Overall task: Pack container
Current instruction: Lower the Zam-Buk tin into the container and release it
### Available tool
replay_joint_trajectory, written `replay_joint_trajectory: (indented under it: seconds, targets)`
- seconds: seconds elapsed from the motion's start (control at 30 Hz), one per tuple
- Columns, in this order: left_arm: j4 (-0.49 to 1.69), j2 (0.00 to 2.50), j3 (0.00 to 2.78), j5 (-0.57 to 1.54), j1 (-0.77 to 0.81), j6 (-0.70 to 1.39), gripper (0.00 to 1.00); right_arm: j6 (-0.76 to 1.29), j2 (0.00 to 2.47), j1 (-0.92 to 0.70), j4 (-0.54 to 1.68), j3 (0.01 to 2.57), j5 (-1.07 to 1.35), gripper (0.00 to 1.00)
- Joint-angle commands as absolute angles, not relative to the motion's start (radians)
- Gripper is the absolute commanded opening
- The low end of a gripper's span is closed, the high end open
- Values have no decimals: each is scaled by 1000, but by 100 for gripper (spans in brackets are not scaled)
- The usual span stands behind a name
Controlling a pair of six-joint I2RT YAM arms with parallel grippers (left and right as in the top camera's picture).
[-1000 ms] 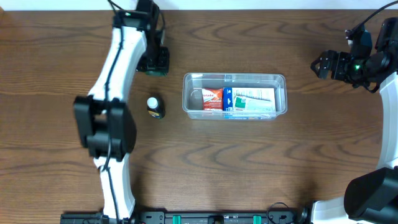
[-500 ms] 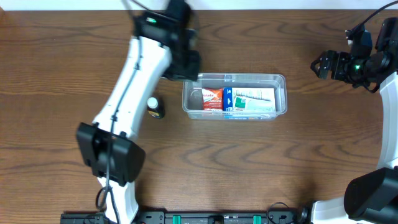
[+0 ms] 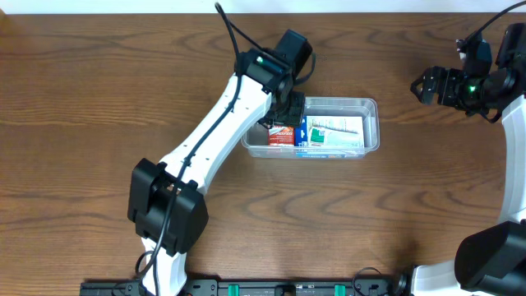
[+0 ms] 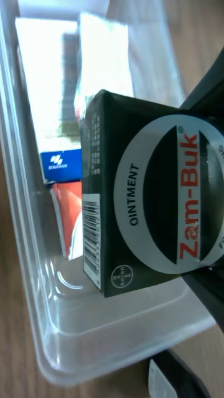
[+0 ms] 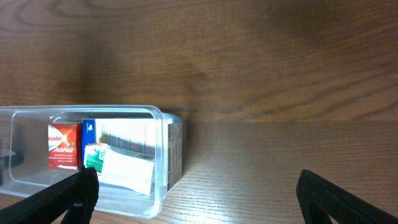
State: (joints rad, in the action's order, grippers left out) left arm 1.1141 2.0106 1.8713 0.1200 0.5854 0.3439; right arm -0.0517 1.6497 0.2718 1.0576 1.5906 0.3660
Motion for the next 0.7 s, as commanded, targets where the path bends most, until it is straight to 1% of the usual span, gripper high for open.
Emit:
replay_joint_trajectory:
  seconds: [0.0,0.4,0.43,0.47,0.67]
  targets:
    - [1074,2022,1825,100,585,373,59,-46,1638,275,1059,1602,370,99]
    - [891,2022,1647,100,585,407,58,-46,1638,275,1059,1602,370,99]
    - [878,2022,1636,100,585,416,59,-46,1638,275,1059,1602,370,99]
    - [869,2022,1629,101,585,418,58,-46,1638,275,1059,1602,370,99]
    - [828,2022,1622,100,585,417,58,-46,1638,275,1059,1602,370,99]
